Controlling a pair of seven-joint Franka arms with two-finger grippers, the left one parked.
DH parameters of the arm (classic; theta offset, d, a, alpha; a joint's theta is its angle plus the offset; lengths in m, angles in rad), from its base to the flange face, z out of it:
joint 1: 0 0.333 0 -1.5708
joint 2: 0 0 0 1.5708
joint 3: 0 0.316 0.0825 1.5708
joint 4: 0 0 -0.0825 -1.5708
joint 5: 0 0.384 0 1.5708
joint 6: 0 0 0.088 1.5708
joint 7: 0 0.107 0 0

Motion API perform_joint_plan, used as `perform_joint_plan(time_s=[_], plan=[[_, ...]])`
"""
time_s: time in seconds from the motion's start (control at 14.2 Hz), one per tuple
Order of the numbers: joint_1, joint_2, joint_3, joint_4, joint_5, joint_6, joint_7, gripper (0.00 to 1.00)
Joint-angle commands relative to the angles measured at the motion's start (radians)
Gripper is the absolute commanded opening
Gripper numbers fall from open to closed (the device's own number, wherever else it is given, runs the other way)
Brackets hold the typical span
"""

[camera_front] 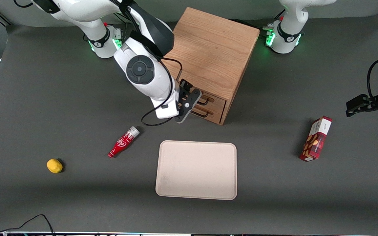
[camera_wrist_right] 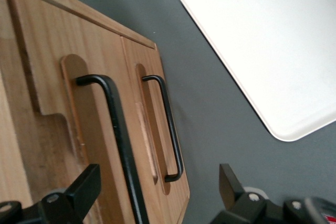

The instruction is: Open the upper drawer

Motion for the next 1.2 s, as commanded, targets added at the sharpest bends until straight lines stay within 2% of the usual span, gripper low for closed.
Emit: perform_joint_plan(time_s=[0.0, 0.28, 0.64, 0.92, 1.13], plan=[[0.012, 0.017, -0.003, 0.022, 0.015, 0.021, -0.027, 1.00], [0.012, 0.032, -0.004, -0.026, 0.004, 0.101, -0.058, 1.00], [0.011, 0.070, -0.004, -0.023, -0.053, 0.139, -0.068, 1.00], [-0.005, 0.070, -0.020, -0.012, -0.066, 0.138, -0.162, 1.00], [-0.005, 0.072, -0.089, 0.017, -0.074, 0.138, -0.212, 1.00]])
